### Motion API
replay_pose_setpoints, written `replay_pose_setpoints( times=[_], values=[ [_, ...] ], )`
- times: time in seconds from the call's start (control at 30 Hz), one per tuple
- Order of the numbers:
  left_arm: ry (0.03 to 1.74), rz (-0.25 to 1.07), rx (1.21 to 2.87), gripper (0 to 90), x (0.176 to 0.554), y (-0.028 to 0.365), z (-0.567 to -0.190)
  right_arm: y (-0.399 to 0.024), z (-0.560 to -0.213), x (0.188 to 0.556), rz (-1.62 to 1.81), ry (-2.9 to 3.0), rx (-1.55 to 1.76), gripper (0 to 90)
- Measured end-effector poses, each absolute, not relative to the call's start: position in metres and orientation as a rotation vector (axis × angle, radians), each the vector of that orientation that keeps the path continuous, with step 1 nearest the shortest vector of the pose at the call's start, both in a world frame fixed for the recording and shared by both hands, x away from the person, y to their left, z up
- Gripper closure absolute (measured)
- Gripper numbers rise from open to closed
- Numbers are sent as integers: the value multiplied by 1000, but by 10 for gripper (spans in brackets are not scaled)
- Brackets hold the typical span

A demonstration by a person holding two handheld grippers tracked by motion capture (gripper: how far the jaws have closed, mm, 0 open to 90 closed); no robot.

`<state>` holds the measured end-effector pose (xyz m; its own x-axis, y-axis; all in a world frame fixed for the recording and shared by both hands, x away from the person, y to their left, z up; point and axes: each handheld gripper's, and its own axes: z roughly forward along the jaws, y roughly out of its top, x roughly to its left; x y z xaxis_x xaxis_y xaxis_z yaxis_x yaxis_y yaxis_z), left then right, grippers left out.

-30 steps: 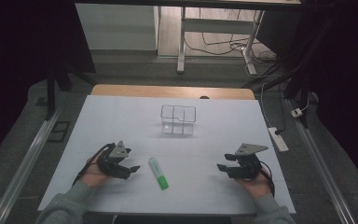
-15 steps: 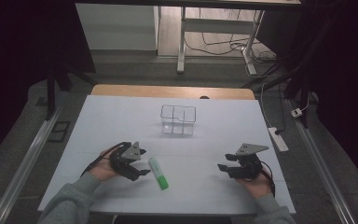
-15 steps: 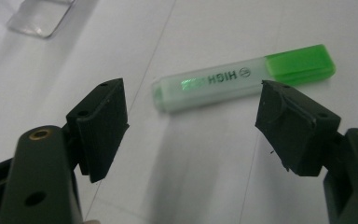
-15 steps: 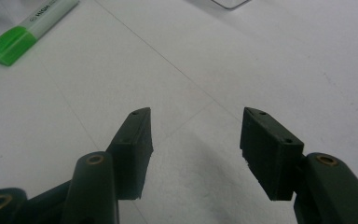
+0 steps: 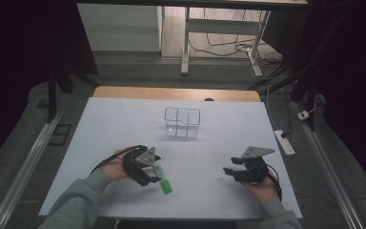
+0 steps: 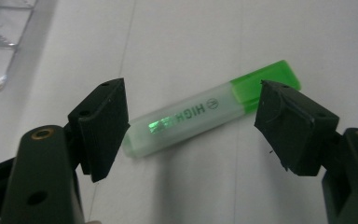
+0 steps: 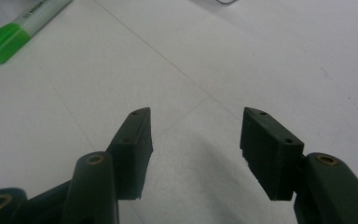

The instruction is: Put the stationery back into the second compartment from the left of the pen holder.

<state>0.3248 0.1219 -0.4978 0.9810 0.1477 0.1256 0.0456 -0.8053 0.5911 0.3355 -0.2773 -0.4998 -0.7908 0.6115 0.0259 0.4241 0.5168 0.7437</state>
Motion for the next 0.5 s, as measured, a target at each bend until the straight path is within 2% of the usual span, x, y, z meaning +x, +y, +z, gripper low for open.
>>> replay_pose_setpoints(
  times=[0.5],
  values=[
    [-36,145,2548,253,337,100,-486,-280,-499,335,1138,2513,887,432]
  ],
)
